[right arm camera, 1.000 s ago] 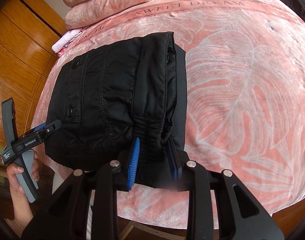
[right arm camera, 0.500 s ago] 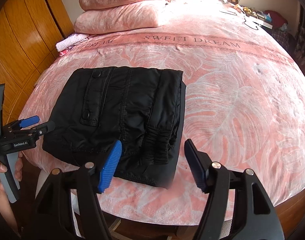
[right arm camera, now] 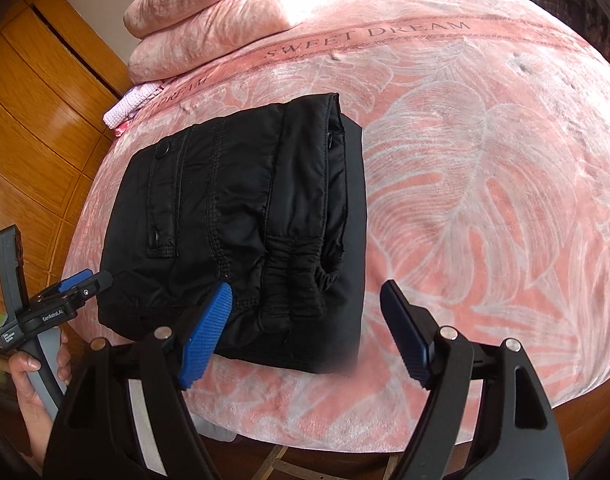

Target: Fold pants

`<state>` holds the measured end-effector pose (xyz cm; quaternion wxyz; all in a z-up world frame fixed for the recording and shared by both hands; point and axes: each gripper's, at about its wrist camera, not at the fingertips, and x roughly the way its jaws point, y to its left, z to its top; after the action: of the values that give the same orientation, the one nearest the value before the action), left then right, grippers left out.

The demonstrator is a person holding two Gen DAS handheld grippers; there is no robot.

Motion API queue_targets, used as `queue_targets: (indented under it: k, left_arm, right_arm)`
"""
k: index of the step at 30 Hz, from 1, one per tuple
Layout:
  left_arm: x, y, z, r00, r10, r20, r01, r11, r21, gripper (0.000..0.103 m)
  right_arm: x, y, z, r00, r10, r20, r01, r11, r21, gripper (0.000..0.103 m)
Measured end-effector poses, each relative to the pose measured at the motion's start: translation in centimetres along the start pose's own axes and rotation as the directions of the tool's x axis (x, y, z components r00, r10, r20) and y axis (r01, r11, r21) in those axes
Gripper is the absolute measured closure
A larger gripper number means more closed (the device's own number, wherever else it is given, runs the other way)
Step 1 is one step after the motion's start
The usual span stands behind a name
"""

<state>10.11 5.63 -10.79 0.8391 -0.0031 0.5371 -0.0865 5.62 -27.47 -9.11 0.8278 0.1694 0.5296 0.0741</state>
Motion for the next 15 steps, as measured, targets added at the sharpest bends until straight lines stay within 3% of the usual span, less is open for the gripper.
queue_targets:
  k: [2,4,7,11,12,14,15]
  left_arm:
    - [0.5,1.2,-0.2,0.999,-0.024,-0.021,0.023,0.999,-0.033,0.004]
    - [1.0,2.6,-0.2,0.994,-0.099,-0.039,0.095,0.992,-0.089,0.004]
    - [1.7,4.5,-0.2,0.976,-0.211,-0.055,0.199,0.965,-0.168,0.004]
    - [2.1,5.7,-0.1,0.953,-0.298,-0.058,0.283,0.941,-0.185,0.004]
    - [2.0,5.9,-0.1,0.94,-0.338,-0.051,0.323,0.927,-0.19,0.004]
    - [2.3,6.3,-0.1,0.897,-0.439,-0.043,0.421,0.881,-0.216,0.004]
    - [2.5,6.6,-0.1,0.894,-0.447,-0.037,0.428,0.874,-0.231,0.004]
  right_arm:
    - [0.5,-0.1,-0.1,1.0,0.001,-0.011,-0.001,1.0,0.003,0.026]
    - [0.7,-0.2,-0.1,1.0,0.006,-0.016,-0.006,1.0,0.009,0.026]
    - [0.8,-0.4,-0.1,1.0,0.022,-0.02,-0.022,0.999,0.026,0.025]
    - [1.2,-1.1,-0.2,0.998,0.054,-0.039,-0.051,0.997,0.059,0.024]
    - [1.3,-1.2,-0.1,0.997,0.057,-0.043,-0.054,0.996,0.067,0.024]
    - [1.4,-1.4,-0.1,0.996,0.076,-0.045,-0.072,0.994,0.084,0.024]
    - [1.4,-1.4,-0.1,0.995,0.09,-0.043,-0.086,0.992,0.092,0.024]
